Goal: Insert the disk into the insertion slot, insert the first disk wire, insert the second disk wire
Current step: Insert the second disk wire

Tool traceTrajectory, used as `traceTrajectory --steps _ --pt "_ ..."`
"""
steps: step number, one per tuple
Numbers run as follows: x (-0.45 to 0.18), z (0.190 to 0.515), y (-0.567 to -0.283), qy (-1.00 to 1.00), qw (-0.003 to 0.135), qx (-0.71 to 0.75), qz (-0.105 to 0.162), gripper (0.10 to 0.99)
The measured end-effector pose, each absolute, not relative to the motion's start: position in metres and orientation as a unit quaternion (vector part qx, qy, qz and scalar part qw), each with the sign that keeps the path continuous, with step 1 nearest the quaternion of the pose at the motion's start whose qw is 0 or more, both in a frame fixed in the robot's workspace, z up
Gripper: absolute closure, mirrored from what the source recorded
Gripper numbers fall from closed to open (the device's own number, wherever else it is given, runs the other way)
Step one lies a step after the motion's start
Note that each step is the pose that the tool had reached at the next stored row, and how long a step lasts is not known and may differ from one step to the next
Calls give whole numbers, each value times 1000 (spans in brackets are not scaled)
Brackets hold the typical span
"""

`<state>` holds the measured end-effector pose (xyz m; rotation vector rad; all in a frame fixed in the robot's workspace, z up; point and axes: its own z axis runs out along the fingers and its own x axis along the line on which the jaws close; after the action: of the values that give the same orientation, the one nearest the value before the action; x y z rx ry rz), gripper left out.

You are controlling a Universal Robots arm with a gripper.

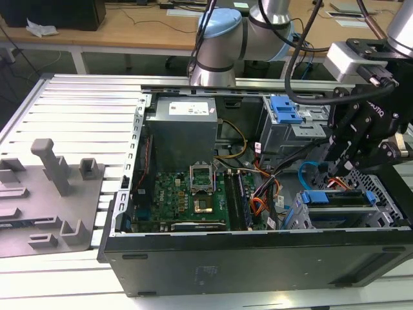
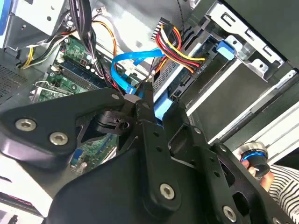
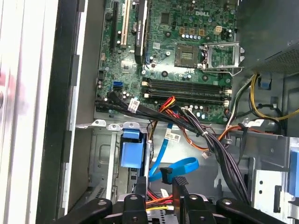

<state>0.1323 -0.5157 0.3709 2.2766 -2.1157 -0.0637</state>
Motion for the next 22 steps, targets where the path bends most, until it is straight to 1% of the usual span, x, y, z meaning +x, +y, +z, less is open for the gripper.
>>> traceTrajectory --steps 10,22 --pt "119 370 -516 -682 16 731 -21 725" --pt "118 363 -515 -682 18 731 -19 725"
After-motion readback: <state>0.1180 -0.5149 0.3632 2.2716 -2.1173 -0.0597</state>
